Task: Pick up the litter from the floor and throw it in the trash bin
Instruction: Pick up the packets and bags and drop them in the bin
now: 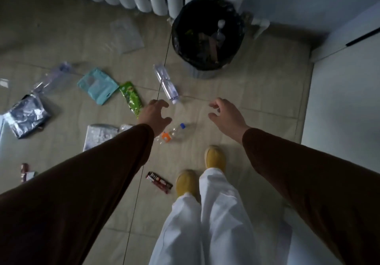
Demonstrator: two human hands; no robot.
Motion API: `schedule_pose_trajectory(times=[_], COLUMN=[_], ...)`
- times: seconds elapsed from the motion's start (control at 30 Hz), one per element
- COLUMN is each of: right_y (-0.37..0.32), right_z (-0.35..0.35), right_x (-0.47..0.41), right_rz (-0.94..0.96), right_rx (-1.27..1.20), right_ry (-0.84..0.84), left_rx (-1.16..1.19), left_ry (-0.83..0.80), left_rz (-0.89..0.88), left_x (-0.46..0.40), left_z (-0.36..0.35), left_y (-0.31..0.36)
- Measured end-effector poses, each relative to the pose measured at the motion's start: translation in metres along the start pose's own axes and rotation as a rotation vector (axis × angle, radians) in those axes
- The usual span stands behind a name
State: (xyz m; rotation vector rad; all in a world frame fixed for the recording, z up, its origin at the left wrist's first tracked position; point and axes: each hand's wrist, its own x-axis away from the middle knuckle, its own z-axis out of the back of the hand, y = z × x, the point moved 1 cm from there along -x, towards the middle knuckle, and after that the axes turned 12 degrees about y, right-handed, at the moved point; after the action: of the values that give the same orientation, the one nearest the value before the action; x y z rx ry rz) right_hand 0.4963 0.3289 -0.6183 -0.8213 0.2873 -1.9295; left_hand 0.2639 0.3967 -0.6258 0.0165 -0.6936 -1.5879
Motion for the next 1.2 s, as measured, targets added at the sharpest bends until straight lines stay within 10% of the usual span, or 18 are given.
schedule_pose_trajectory(times=[0.6, 1.2], right_y=[-0.041, -0.292], right_z=[-0.145, -0.353], right_x=[0.214, 0.352], right_rz=[0.12, 0.304], right_rx=[0.225, 0.295], right_ry=[-0.273, -0.236], left_rx=[-0.019, -0.158], left_ry=[0.014, 0.114], left_rz=[0.225, 0.23], left_x=[0.278, 0.38], left_z=[-0.02, 0.136], left_y=[-0.177, -0.497])
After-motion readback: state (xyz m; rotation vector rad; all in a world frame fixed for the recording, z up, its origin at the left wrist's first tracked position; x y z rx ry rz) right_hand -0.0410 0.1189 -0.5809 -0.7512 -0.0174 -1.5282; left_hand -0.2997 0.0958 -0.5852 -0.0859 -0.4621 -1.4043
